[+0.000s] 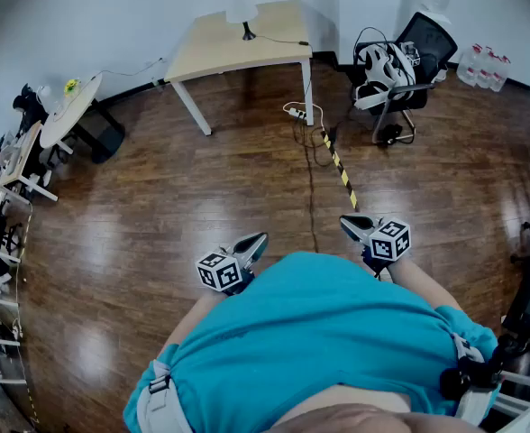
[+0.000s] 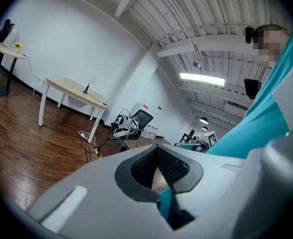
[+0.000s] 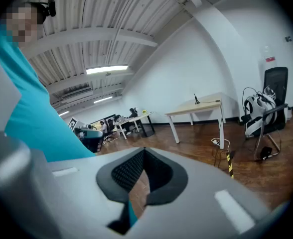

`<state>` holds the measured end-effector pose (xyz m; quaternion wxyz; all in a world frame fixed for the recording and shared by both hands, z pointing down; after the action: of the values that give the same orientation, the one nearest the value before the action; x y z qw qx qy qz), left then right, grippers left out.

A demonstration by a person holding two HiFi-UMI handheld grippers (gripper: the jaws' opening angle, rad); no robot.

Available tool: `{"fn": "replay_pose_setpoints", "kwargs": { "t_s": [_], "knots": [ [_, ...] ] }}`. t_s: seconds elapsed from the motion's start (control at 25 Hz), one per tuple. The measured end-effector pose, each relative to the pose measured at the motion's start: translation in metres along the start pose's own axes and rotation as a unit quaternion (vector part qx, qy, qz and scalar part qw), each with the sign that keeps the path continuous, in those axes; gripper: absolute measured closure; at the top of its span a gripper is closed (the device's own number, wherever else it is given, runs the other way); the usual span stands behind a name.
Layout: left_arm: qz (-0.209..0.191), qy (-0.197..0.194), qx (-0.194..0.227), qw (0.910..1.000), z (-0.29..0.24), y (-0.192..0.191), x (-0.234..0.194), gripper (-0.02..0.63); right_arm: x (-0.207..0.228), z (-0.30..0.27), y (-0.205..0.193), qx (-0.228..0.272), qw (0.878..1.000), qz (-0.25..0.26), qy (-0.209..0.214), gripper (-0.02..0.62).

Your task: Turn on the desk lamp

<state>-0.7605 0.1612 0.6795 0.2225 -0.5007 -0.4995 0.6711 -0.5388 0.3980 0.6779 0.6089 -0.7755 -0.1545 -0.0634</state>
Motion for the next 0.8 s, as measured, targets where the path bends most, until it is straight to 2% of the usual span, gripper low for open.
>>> {"fn": "replay_pose_setpoints", "kwargs": {
  "t_s": [0.2, 0.8],
  "knots": [
    [-0.002, 0.003, -0.004, 1.0, -0.032, 0.005, 0.008, 0.606, 0.027, 0.013, 0.012, 0.002, 1.0, -0.001, 0.006, 0.594],
    [0.019, 0.01, -0.001, 0.9998, -0.123, -0.029, 0.026, 0.606, 0.119, 0.047, 0.003, -0.013, 1.0, -0.002, 0.023, 0.594]
  ]
}}
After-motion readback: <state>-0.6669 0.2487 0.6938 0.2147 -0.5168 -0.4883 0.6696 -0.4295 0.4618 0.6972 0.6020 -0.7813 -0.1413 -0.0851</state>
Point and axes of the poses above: the fingertips, and each gripper's own axes: z backward along the fingers, x to its right, y out of its top, the point moved 7 cm from there along z, backward along the fingers, and after that the axes turned 14 degrees about -y, right-handed, at the moved point
